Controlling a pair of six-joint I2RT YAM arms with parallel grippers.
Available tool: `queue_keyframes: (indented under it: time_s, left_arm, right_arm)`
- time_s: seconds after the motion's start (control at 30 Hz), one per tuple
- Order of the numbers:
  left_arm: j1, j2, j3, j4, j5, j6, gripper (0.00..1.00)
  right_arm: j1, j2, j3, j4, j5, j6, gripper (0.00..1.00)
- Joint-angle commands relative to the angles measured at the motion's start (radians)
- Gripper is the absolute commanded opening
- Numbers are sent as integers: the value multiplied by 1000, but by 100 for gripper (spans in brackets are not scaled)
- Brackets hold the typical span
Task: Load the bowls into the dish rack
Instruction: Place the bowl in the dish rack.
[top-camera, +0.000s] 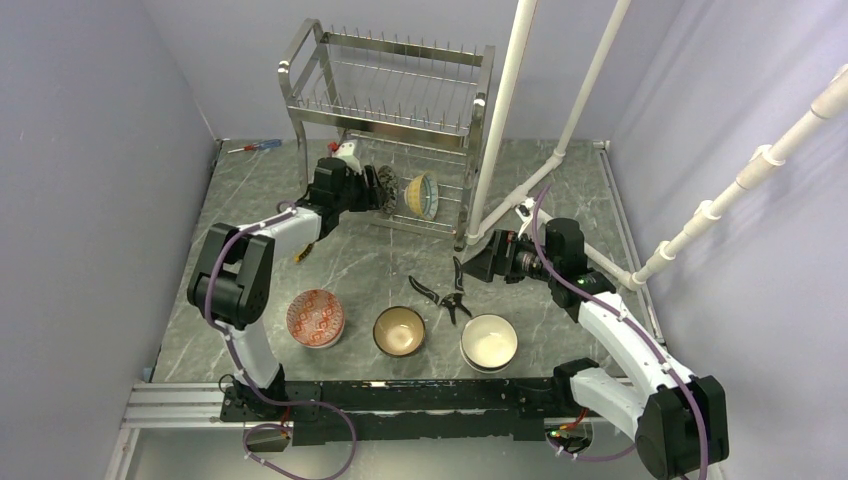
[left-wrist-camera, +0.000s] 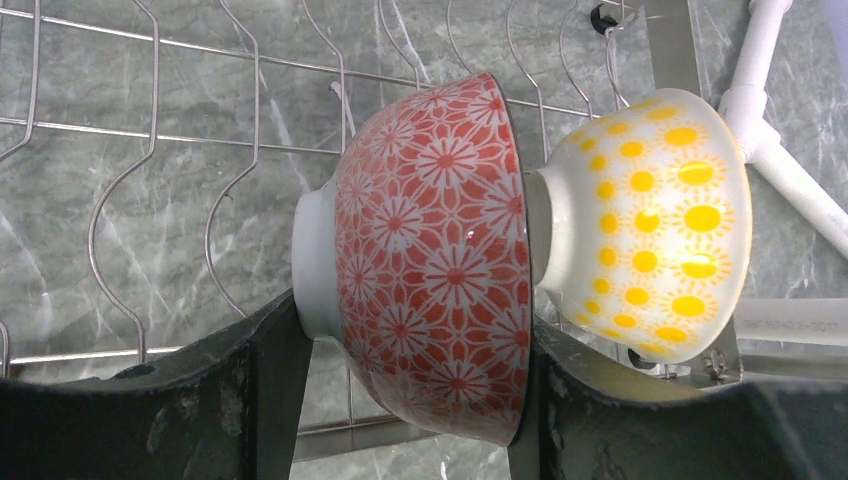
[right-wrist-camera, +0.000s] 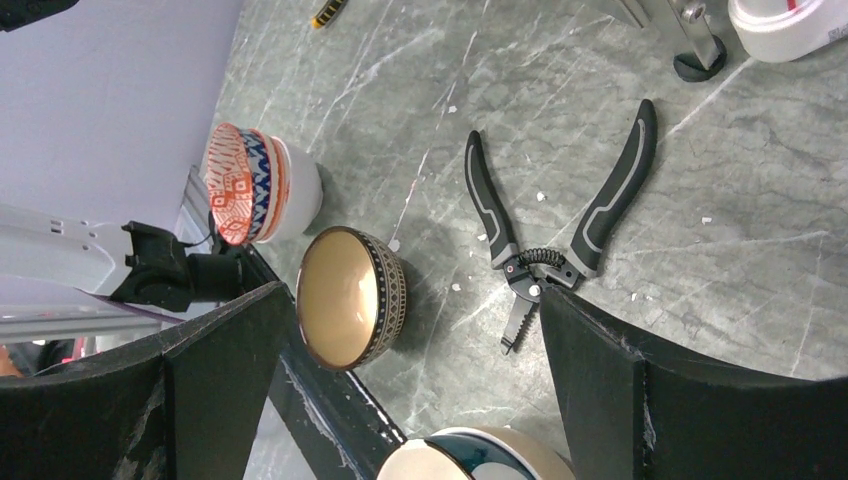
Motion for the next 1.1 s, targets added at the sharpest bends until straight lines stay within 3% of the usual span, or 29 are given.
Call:
queue_keyframes:
  time_s: [0.0, 1.07]
  left_arm:
    - [2, 12, 67, 99, -8, 36, 40]
    - [-13, 94, 66, 203, -28, 121, 41]
  right_arm:
    - [-5, -1, 2, 36, -10, -3, 100]
    - [-5, -1, -15, 26, 3, 1, 100]
